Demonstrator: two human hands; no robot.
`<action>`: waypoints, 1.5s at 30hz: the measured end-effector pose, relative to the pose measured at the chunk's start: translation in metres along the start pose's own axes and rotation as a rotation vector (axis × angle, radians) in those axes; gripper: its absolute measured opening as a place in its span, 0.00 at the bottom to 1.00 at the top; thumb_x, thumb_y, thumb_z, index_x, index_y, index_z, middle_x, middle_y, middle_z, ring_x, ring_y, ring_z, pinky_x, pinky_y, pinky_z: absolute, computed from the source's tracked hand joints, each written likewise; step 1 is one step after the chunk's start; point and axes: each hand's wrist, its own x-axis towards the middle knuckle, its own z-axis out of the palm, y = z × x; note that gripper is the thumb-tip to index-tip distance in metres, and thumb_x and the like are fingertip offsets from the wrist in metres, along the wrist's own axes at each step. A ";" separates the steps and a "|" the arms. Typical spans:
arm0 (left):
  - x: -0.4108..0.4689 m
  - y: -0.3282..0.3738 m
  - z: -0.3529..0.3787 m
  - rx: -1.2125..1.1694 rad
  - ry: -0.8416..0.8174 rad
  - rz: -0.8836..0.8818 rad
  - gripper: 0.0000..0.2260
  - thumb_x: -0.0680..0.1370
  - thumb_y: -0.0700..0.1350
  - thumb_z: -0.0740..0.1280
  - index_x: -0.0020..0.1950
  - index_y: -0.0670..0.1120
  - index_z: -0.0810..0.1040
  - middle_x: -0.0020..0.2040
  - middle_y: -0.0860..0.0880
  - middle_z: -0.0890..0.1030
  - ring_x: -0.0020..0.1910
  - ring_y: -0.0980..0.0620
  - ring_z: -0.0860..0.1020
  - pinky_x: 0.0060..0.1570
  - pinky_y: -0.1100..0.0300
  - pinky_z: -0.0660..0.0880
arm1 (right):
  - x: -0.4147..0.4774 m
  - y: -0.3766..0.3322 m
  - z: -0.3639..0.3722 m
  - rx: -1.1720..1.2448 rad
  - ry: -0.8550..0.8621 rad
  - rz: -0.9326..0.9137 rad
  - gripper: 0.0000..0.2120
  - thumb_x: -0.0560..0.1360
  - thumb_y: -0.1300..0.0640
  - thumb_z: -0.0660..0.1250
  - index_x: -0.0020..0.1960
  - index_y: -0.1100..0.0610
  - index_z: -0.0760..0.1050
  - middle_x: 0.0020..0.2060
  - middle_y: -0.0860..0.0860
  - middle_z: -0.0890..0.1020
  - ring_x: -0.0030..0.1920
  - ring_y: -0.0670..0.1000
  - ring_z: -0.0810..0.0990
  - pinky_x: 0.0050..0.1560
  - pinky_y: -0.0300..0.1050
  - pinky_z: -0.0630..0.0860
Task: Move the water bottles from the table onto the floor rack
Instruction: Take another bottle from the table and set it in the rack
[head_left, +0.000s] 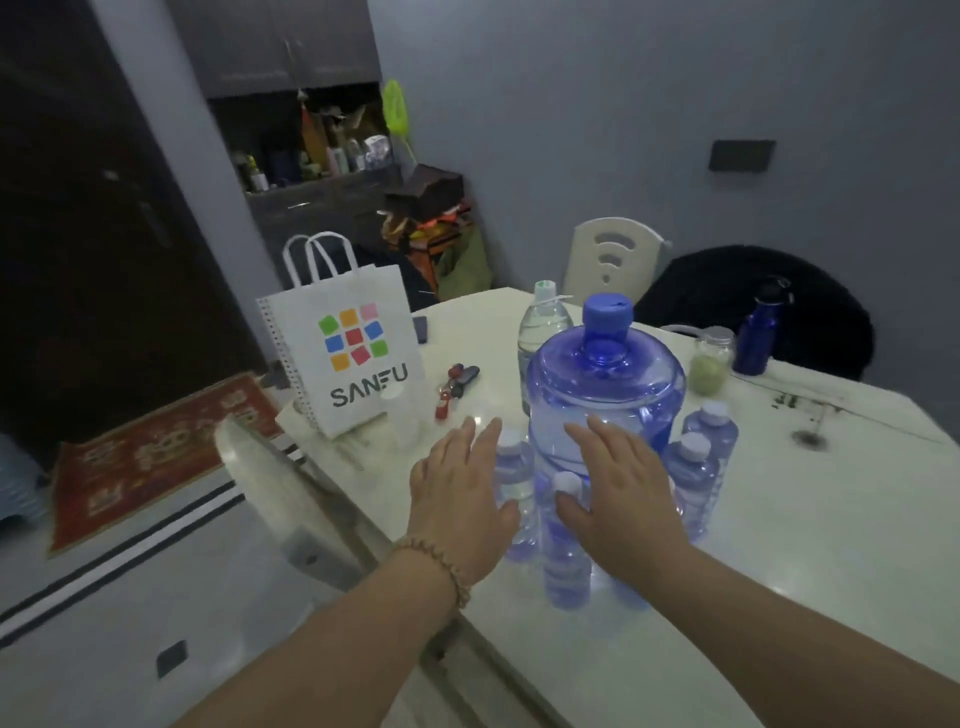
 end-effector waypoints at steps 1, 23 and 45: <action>0.002 -0.009 -0.001 -0.009 -0.010 0.044 0.35 0.75 0.55 0.65 0.77 0.55 0.49 0.78 0.51 0.52 0.75 0.50 0.52 0.71 0.52 0.52 | -0.002 -0.009 0.003 -0.004 0.023 0.039 0.31 0.72 0.49 0.70 0.72 0.52 0.66 0.71 0.53 0.69 0.71 0.56 0.66 0.71 0.54 0.61; 0.199 -0.047 0.015 -0.047 0.031 0.402 0.33 0.77 0.62 0.58 0.76 0.55 0.46 0.78 0.48 0.52 0.76 0.44 0.53 0.72 0.44 0.50 | 0.232 -0.052 0.015 -0.392 0.142 0.067 0.30 0.79 0.55 0.60 0.77 0.51 0.50 0.78 0.55 0.51 0.78 0.57 0.48 0.76 0.55 0.49; 0.318 -0.067 0.101 -0.835 -0.128 0.597 0.30 0.56 0.60 0.76 0.52 0.69 0.65 0.44 0.67 0.75 0.49 0.72 0.73 0.41 0.80 0.68 | 0.279 -0.035 0.077 -0.100 0.236 0.384 0.25 0.69 0.51 0.75 0.62 0.52 0.71 0.53 0.52 0.78 0.50 0.51 0.74 0.49 0.42 0.67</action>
